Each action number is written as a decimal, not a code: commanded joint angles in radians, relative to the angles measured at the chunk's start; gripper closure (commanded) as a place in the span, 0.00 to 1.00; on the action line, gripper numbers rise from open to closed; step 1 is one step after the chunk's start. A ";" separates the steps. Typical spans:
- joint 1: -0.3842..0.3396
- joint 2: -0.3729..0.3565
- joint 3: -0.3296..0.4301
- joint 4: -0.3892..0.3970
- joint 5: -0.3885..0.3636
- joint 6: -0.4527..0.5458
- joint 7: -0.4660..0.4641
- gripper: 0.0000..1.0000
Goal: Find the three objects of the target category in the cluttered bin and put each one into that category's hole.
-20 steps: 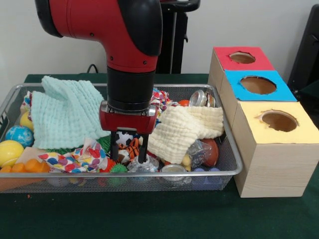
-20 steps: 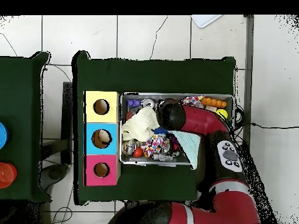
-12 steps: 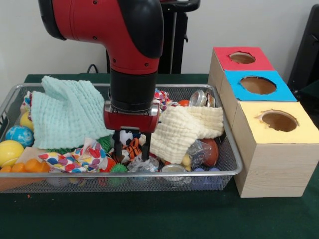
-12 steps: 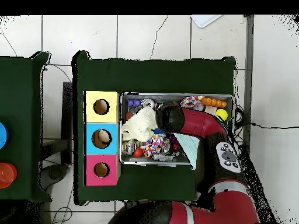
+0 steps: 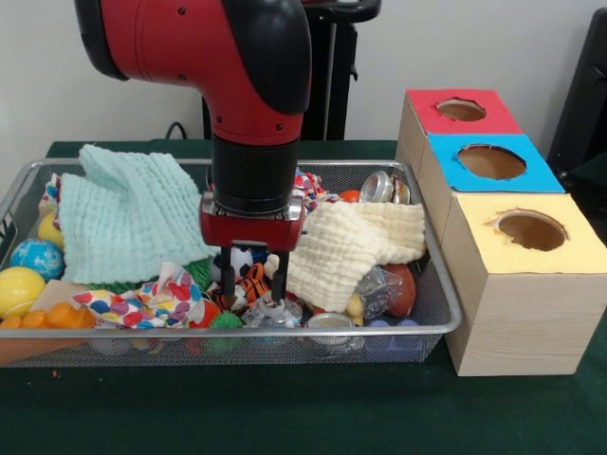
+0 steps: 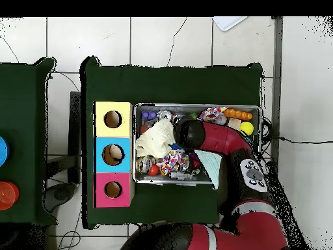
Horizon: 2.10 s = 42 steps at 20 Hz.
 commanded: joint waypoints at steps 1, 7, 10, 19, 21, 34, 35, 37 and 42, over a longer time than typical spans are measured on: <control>-0.023 0.078 0.049 0.032 -0.016 0.000 0.094 0.00; -0.027 0.086 0.054 0.072 -0.001 -0.001 0.117 0.00; -0.014 0.110 0.046 0.031 0.005 0.026 0.115 0.00; 0.034 0.044 -0.024 -0.005 -0.069 0.011 0.065 1.00; 0.035 0.047 -0.025 -0.016 -0.063 0.017 0.070 1.00; 0.103 -0.119 -0.049 -0.001 0.008 0.259 0.103 1.00; 0.118 -0.150 -0.061 -0.005 0.013 0.312 0.105 1.00; 0.143 -0.210 -0.082 -0.007 0.015 0.398 0.104 1.00; 0.155 -0.243 -0.091 0.004 0.018 0.424 0.134 1.00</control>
